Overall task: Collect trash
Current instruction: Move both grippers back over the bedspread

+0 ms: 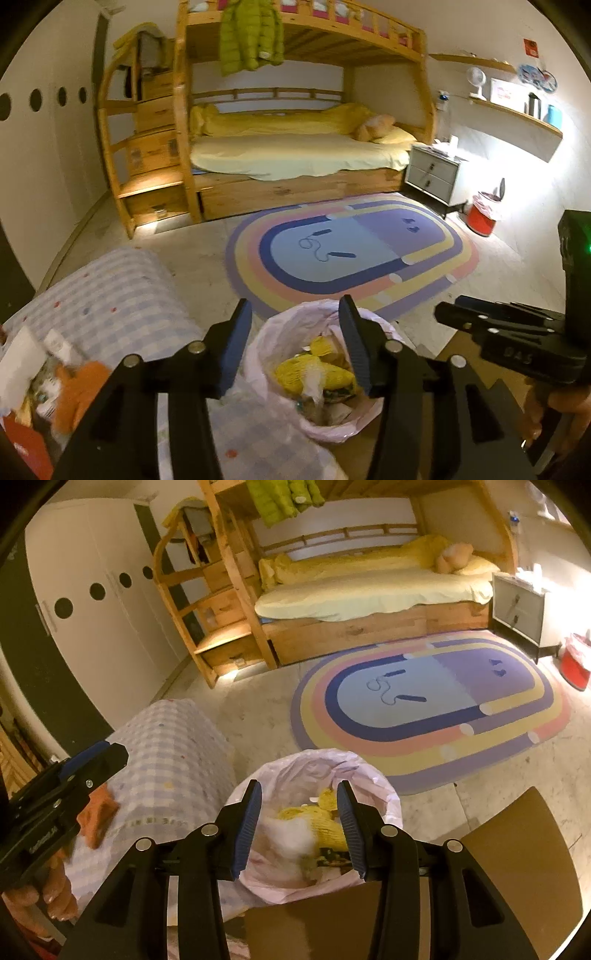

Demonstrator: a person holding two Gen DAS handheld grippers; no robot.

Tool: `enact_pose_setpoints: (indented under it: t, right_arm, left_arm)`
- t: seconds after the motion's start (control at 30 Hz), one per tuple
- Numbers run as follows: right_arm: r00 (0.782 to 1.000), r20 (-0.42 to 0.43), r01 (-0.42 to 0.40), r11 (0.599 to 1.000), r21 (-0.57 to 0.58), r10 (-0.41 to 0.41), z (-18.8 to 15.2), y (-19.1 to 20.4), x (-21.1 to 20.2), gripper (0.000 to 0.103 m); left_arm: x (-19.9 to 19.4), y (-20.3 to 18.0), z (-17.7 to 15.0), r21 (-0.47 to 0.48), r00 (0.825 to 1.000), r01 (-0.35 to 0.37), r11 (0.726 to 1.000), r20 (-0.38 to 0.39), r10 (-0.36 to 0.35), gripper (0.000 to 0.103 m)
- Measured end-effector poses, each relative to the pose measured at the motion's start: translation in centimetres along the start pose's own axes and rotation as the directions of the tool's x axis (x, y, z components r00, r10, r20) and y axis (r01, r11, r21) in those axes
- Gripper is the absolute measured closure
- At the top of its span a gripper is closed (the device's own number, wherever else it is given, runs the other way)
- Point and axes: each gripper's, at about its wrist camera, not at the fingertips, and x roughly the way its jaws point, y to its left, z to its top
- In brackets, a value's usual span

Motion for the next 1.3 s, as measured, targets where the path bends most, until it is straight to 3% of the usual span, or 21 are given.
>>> enact_pose_setpoints:
  t: [0.4, 0.7, 1.07, 1.3]
  right_arm:
    - [0.994, 0.008, -0.107, 0.985, -0.132, 0.108, -1.0, 8.1, -3.3, 0.058]
    - [0.980, -0.049, -0.201, 0.943, -0.267, 0.195, -2.5, 15.6, -3.3, 0.052]
    - [0.953, -0.134, -0.303, 0.861, -0.408, 0.272, -4.6, 23.5, -1.4, 0.052]
    - [0.928, -0.193, -0.373, 0.801, -0.468, 0.319, -5.7, 28.2, 0.8, 0.053]
  left_arm:
    - [-7.7, 5.0, -3.0, -0.070, 0.993, -0.116, 0.991, 0.030, 0.118, 0.052]
    - [-13.2, 9.8, -6.3, -0.157, 0.968, -0.243, 0.957, 0.025, 0.250, 0.044]
    - [-18.2, 18.3, -12.0, -0.292, 0.896, -0.438, 0.850, -0.063, 0.439, 0.044]
    - [-19.1, 21.7, -14.7, -0.352, 0.869, -0.490, 0.797, -0.129, 0.478, 0.044]
